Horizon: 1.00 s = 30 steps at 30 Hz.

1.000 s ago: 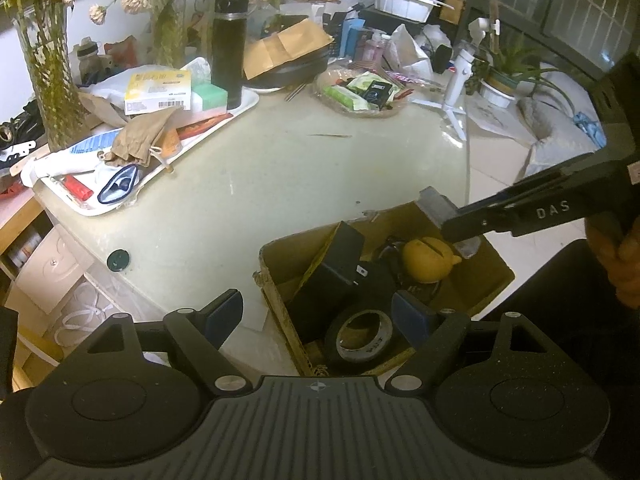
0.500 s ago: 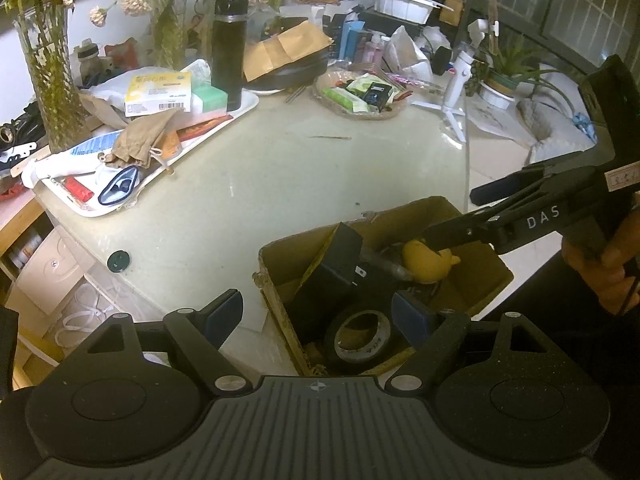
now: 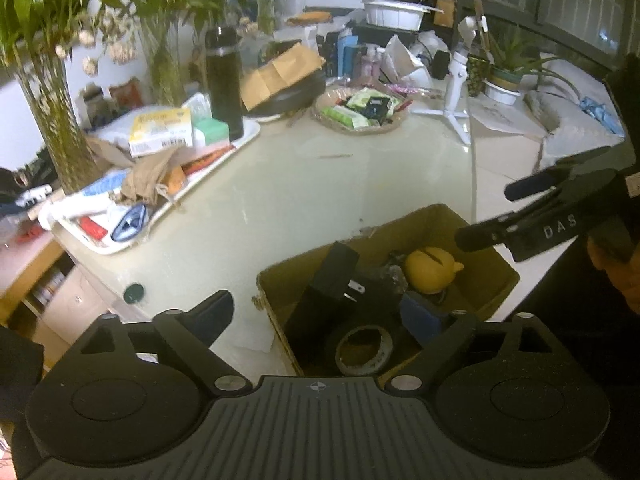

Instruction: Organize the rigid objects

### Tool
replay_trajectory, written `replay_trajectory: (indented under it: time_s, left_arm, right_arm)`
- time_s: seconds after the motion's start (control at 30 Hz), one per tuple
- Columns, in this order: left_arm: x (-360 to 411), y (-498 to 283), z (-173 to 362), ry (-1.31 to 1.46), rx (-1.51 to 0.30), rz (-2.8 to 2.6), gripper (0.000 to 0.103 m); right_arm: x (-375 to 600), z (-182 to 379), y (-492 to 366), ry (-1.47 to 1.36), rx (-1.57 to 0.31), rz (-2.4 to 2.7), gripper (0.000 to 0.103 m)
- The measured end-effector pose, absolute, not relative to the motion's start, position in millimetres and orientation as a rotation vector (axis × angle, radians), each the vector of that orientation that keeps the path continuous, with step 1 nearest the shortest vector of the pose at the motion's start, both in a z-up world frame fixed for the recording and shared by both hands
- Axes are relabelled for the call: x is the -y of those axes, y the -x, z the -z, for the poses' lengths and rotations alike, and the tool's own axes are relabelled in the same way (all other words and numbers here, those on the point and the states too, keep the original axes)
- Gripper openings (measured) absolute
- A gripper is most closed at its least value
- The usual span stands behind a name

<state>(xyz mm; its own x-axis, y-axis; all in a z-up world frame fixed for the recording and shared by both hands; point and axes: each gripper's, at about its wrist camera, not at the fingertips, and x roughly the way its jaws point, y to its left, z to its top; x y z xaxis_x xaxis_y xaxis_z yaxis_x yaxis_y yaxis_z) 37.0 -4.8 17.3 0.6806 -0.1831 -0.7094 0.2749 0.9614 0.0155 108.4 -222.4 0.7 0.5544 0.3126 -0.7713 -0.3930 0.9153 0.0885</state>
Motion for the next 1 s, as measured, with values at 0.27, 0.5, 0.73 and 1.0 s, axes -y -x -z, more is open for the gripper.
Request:
replay_trajectory:
  time_s: [0.27,0.5,0.73,1.0]
  left_arm:
    - [8.2,-33.9,-15.6,-0.093,-0.779,0.205,0.100]
    - [11.8,-29.7,-9.5,-0.090,-0.828,0.194,0.103]
    - [14.8,-29.2,2.5,-0.098,-0.901,0.154,0.103]
    - [13.7,-27.7,18.3,-0.130,-0.956,0.112,0.103]
  right_arm:
    - [233.0,2.5,-89.6,0.122,-0.894,-0.374,0.103]
    - [239.9,9.6,-76.2,0.140,-0.933,-0.335,0.103]
    - [241.8,22.5,-64.6,0.143,-0.992,-0.315,0.103]
    - [241.5,36.2,-55.4,0.127,-1.037,-0.323,0.103]
